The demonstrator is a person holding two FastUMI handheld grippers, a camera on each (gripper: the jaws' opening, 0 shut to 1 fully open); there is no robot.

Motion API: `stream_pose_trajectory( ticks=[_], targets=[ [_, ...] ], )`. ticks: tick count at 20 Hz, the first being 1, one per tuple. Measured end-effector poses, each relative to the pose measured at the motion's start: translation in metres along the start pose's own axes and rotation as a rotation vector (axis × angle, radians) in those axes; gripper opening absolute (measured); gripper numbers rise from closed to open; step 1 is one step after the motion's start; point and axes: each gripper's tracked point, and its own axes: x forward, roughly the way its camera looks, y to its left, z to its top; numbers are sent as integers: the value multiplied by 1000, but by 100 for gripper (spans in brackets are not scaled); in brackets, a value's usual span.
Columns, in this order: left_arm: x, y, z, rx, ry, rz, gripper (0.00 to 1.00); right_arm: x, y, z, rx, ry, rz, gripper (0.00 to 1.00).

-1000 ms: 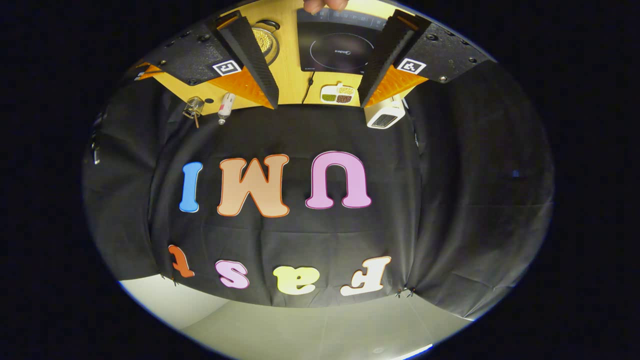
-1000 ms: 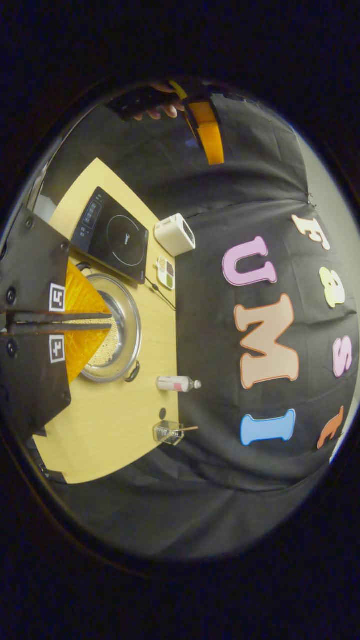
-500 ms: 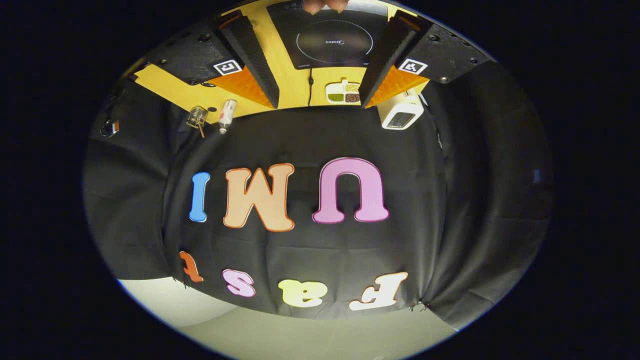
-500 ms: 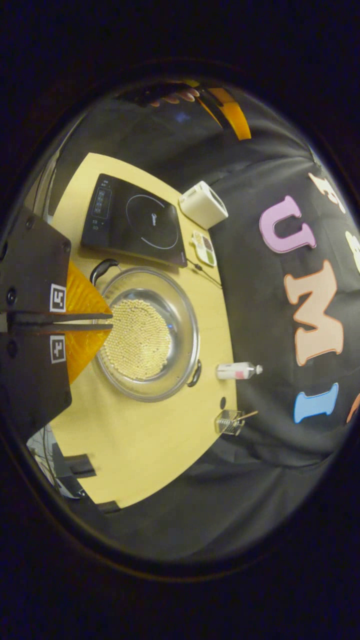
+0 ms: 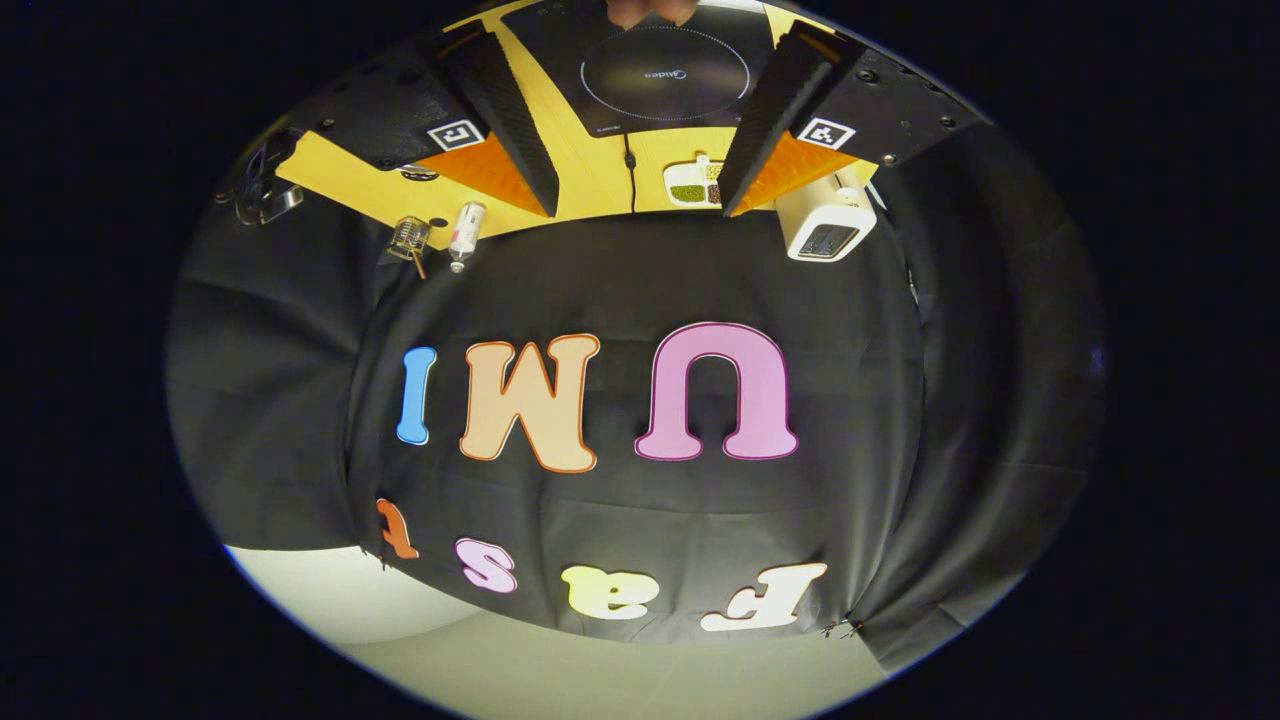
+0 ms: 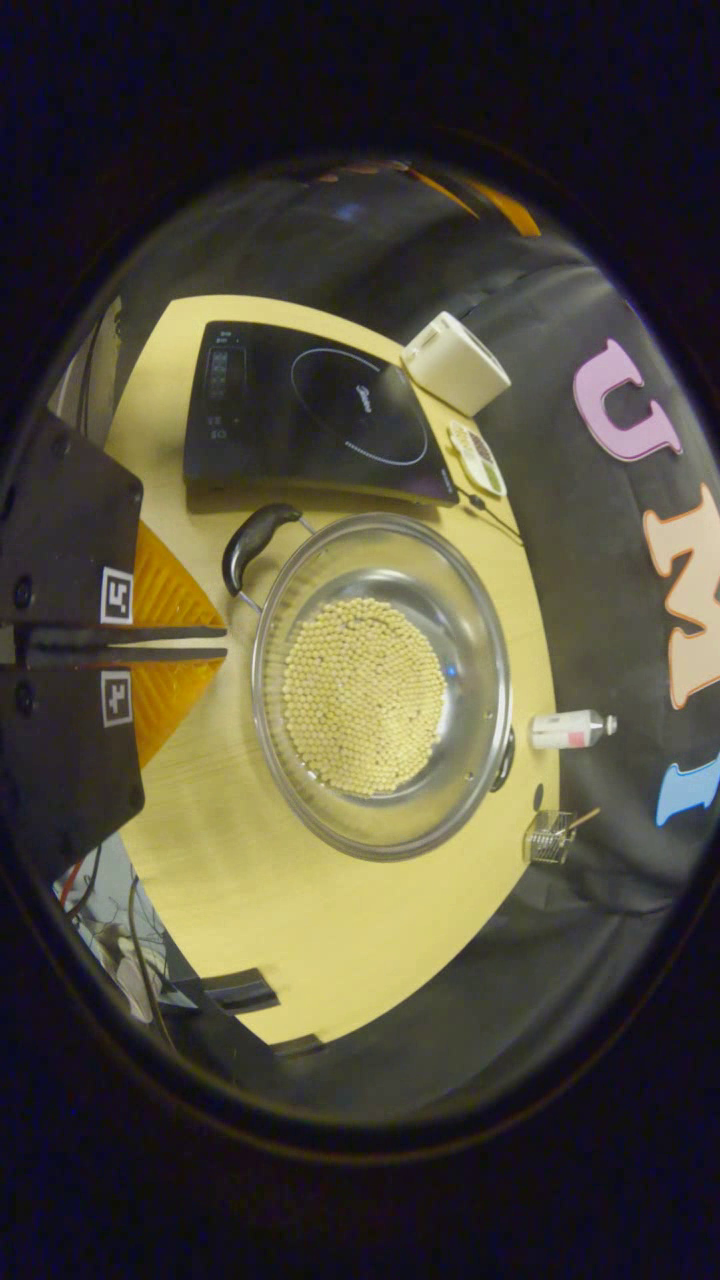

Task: First push the handle of the pot to place it horizontally, then grasp the pot with both hands and set it on the induction cooktop.

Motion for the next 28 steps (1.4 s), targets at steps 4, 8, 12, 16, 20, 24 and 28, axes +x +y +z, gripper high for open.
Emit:
stream_pose_trajectory(
  ticks=[4,8,12,16,20,24,28],
  targets=[
    [1,8,-12,-8,18,-5,98,16,4,-1,33,31,-16,3],
    [2,24,-22,-15,28,10,98,24,19,0,45,46,-9,3],
    [1,37,-25,-17,29,35,98,27,34,3,13,48,-8,3],
    [0,40,-25,-17,31,36,97,34,54,8,-5,46,11,3],
    [-1,44,-25,-14,31,47,97,42,72,16,46,47,29,3],
    [-3,47,-25,-10,33,51,97,50,87,25,77,29,19,3],
    [-4,51,-26,-3,36,61,97,58,101,35,142,27,13,3]
  ],
)
